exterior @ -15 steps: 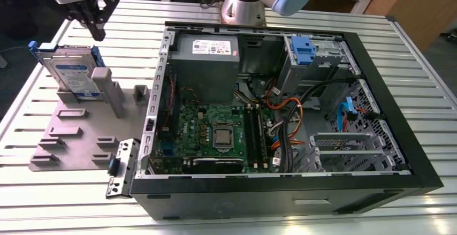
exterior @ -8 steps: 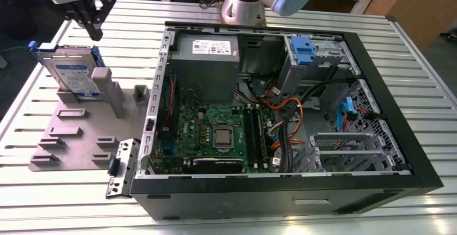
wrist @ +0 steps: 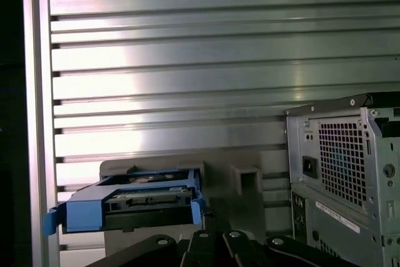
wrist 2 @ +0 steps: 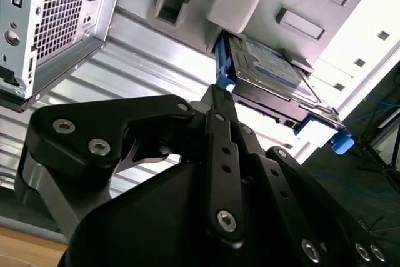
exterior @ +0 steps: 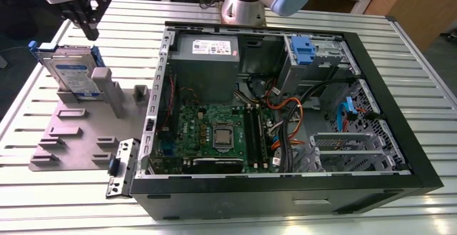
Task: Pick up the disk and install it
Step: 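Reach for the disk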
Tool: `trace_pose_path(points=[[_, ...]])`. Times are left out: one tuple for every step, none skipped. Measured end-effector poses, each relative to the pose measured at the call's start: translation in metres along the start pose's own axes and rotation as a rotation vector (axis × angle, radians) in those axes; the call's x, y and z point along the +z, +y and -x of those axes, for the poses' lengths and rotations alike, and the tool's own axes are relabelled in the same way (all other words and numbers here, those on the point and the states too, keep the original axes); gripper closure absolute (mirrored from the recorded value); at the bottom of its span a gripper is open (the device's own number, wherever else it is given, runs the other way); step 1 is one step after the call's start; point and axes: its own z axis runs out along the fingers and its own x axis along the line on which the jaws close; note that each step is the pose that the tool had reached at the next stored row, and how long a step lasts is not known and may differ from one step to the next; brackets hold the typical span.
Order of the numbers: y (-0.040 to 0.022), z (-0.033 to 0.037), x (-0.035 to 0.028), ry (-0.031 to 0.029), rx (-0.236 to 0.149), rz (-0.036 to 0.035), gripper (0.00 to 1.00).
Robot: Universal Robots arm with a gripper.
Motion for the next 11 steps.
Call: trace_pose_path(points=[[0.0002,-0.0014,0.0004,0.0000,0.000,0.0000,0.89],[0.0003,-0.0028,0.0008,0.0000,0.000,0.0000,0.89],[0.0005,-0.0042,0.0011,-0.0001,0.000,0.0001,0.89],[0.0005,-0.0057,0.0015,0.0000,0.000,0.0000,0.89],[0.0006,-0.0072,0.0019,-0.0001,0.000,0.0001,0.89],[0.0006,-0.0087,0.0023,-0.0001,0.000,0.0001,0.89],[0.0005,-0.0104,0.0026,0.0000,0.000,0.0000,0.89],[0.0004,-0.0123,0.0031,-0.0001,0.000,0.0001,0.89],[0.0002,-0.0140,0.0034,-0.0001,0.000,0.0001,0.89],[0.0001,-0.0155,0.0038,0.0000,0.000,0.0000,0.89],[0.0000,-0.0167,0.0041,0.0000,0.000,0.0000,0.89]])
